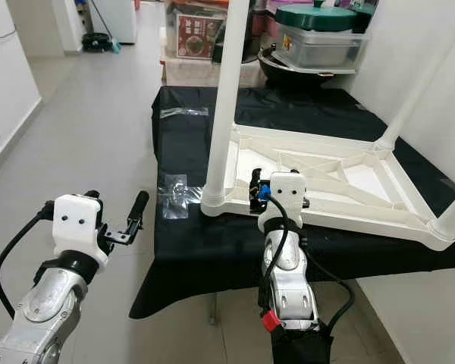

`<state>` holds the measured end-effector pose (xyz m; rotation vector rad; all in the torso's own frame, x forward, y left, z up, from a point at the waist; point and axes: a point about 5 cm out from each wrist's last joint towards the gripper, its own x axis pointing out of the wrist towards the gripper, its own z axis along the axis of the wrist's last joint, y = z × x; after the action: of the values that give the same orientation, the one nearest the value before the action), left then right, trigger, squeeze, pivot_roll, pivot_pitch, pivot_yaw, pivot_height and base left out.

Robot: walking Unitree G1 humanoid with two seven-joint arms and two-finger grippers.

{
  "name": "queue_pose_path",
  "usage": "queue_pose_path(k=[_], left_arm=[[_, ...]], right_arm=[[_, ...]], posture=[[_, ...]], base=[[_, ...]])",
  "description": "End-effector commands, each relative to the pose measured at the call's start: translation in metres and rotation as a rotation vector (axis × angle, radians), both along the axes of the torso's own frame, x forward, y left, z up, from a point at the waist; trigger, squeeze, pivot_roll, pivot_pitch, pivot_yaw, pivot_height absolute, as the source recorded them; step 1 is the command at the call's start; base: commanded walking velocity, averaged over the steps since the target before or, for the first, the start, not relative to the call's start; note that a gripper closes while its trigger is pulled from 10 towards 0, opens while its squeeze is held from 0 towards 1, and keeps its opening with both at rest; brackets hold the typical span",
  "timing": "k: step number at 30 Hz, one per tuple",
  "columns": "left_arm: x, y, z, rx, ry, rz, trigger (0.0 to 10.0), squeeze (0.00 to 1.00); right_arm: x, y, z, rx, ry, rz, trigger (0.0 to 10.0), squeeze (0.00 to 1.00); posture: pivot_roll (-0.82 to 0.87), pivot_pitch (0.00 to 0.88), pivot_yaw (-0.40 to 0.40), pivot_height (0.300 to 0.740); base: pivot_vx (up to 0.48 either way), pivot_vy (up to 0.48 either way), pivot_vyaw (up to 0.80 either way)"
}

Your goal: Building children table

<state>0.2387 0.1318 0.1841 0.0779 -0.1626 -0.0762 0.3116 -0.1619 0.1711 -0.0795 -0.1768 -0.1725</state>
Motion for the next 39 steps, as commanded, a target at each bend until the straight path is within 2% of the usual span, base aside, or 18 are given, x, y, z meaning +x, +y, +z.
queue_pose_path(k=[1,8,24,28,39], left_arm=[[0.0004,-0.0005,-0.0034,0.014,0.006,-0.002,10.0,0.0],[0.001,-0.0016,-0.0035,0.021,-0.001,-0.012,10.0,0.0],[0.0022,-0.0034,-0.0029,0.029,-0.004,-0.024,10.0,0.0],[0.0041,-0.0001,-0.0034,0.026,0.003,0.011,10.0,0.0],[0.0025,-0.0076,-0.0028,0.006,0.004,-0.039,10.0,0.0]], right_arm=[[0.0013,-0.0037,-0.0013,0.011,0.007,-0.013,10.0,0.0],[0.0022,-0.0015,-0.0004,0.015,0.004,-0.008,10.0,0.0],[0.0043,-0.001,0.0008,0.017,0.001,-0.01,10.0,0.0],[0.0048,-0.0011,0.0014,0.016,0.0,-0.013,10.0,0.0],[0.0047,-0.0073,0.001,0.01,0.004,-0.056,10.0,0.0]], posture=[[0.09,0.0,-0.06,0.74],[0.09,0.0,-0.056,0.74],[0.09,0.0,-0.062,0.74],[0.09,0.0,-0.061,0.74],[0.09,0.0,-0.062,0.74]], base=[[0.0,0.0,0.0],[0.144,0.0,0.0],[0.372,0.0,0.0],[0.0,0.0,0.0],[0.0,0.0,0.0]])
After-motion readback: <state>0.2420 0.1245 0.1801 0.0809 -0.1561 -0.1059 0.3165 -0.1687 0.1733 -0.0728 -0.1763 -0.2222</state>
